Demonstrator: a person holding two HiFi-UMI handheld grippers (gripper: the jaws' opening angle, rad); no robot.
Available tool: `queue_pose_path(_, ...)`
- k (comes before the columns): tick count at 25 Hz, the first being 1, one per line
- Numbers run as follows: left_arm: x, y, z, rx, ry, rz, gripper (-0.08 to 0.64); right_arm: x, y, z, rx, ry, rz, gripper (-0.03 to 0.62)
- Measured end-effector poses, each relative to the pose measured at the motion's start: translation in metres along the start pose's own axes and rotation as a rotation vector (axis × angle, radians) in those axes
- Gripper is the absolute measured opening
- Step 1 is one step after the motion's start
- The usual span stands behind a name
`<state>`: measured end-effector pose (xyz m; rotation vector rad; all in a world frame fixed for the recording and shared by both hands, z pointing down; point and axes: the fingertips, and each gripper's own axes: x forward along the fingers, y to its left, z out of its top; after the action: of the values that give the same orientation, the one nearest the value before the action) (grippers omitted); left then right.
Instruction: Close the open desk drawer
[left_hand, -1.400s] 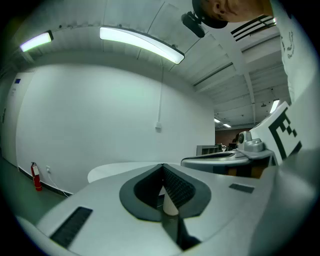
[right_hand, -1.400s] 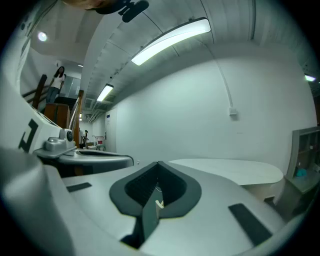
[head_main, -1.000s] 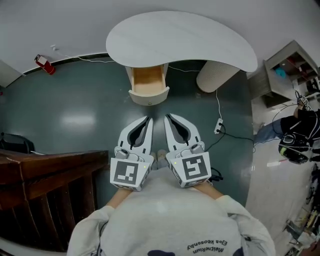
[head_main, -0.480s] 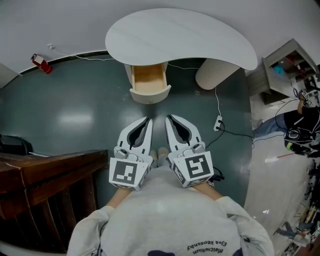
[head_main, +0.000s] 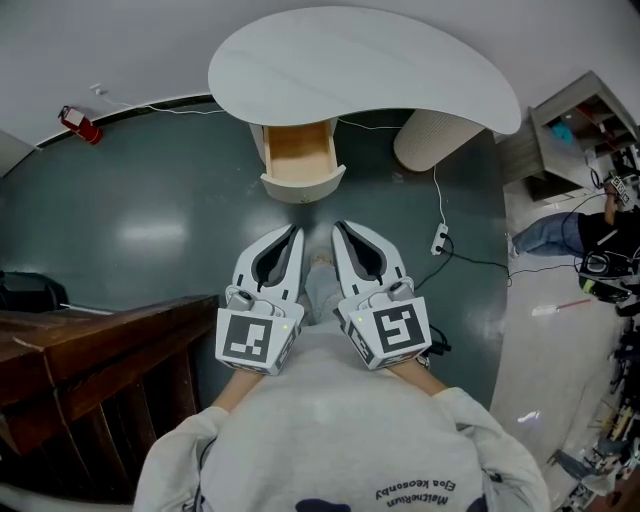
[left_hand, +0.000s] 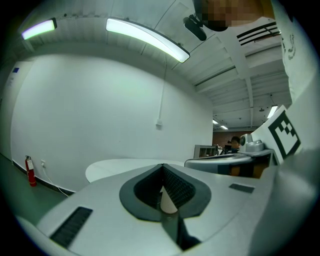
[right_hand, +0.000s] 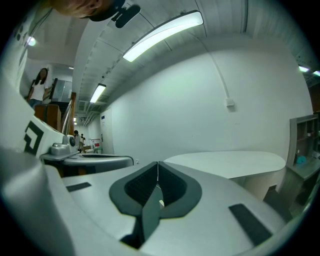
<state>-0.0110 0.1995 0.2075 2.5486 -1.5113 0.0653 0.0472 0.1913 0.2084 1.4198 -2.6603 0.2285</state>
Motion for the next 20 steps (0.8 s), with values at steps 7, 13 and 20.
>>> queue_pose_path(7,0.019,0.011,0.001,-0.001,-0.006,0.011,0.009,0.020,-0.010,0.003,-0.035,-0.003,0.018,0.018)
queue_pose_path(13,0.048,0.025,0.001,-0.024,0.000,0.026,0.009,0.050,-0.028,0.004,-0.068,0.008,0.035,0.018)
queue_pose_path(20,0.097,0.045,0.009,-0.020,0.001,0.018,0.009,0.095,-0.059,0.012,-0.063,0.017,0.062,0.018)
